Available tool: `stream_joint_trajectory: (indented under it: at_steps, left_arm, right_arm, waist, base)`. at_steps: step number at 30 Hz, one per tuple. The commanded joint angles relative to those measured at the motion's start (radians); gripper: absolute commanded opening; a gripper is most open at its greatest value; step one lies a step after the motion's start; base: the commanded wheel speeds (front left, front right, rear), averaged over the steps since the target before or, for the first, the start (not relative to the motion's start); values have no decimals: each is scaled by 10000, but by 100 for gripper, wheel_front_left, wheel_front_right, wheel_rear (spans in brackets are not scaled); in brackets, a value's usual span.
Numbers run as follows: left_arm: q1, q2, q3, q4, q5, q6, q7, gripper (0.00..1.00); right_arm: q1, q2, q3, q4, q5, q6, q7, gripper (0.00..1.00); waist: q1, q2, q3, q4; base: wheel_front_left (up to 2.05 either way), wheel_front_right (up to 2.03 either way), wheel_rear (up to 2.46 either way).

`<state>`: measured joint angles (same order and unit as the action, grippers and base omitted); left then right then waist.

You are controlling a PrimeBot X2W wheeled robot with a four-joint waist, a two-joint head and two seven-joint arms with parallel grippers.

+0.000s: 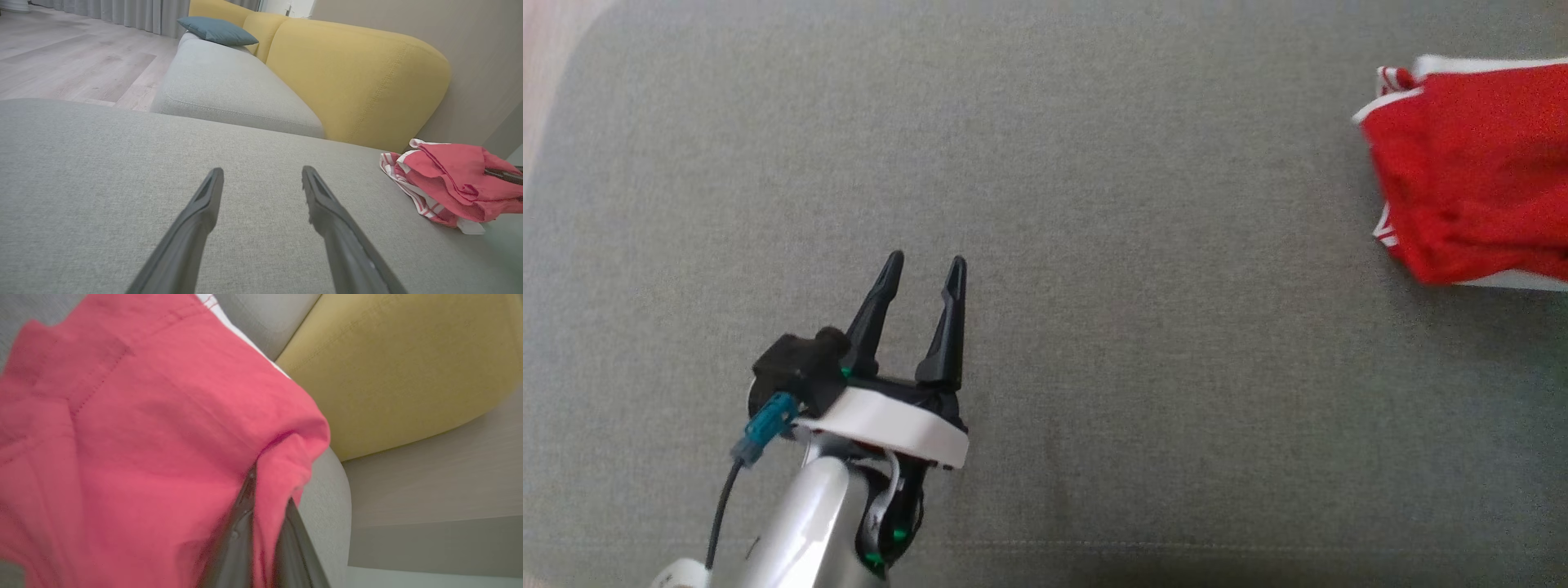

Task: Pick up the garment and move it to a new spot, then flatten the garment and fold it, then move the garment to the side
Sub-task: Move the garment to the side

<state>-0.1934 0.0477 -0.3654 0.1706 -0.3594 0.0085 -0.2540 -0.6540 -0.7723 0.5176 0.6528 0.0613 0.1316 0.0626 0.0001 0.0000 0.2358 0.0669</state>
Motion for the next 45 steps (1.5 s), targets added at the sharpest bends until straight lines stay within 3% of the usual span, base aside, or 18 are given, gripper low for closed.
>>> stream_joint_trajectory:
  at_steps: [1, 11, 20, 21, 22, 30, 33, 34, 35, 45]
  left_arm:
    - [-379, 26, 245, -363, -71, -30, -78, 100]
    - [-780, 26, 139, -578, -267, 40, -78, 100]
    - [-1000, 26, -21, -560, -406, 115, -78, 100]
    - [-1021, 26, -22, -542, -409, 116, -78, 100]
    - [-1039, 26, -15, -516, -409, 115, -78, 100]
    - [-949, 26, 68, -293, -255, -16, -78, 100]
    - [-750, 26, 260, -278, -228, 18, -78, 100]
    - [-606, 26, 369, -250, -213, 21, -78, 100]
    - [-606, 26, 369, -250, -213, 21, -78, 100]
    - [287, 26, 715, -154, -341, 70, -78, 100]
  right_arm:
    - [-180, -521, -41, -123, -25, -9, 72, 0]
    - [-133, -1335, -839, 267, -318, -9, 1114, 0]
    - [353, -1003, -2057, 128, -173, -9, 1735, 0]
    - [372, -922, -2233, 68, -188, -9, 1740, 77]
    - [386, -823, -2434, 38, -197, -9, 1743, 100]
    - [461, 254, -3894, -381, -790, -9, 1405, 100]
    - [496, 1055, -4481, -689, -844, -9, 865, 100]
    - [621, 1593, -4852, -923, -823, -9, 442, 100]
    - [621, 1593, -4852, -923, -823, -9, 442, 100]
    - [2471, 4361, -4883, -2234, 739, -9, -2103, 100]
  waist:
    - [-1, 0, 203, 136]
    - [-1, 0, 1001, 593]
    - [-1, 0, 1283, 680]
    - [-1, 0, 1272, 670]
    - [-1, 0, 1242, 653]
    - [-1, 0, 513, 456]
    - [-1, 0, -17, 295]
    - [-1, 0, -359, 216]
    - [-1, 0, -359, 216]
    - [-1, 0, -2276, -211]
  base:
    - [0, 0, 0]
    - [0, 0, 0]
    - [0, 0, 0]
    - [0, 0, 0]
    - [0, 0, 0]
    - [0, 0, 0]
    - [0, 0, 0]
    - [0, 0, 0]
    - [0, 0, 0]
    - [0, 0, 0]
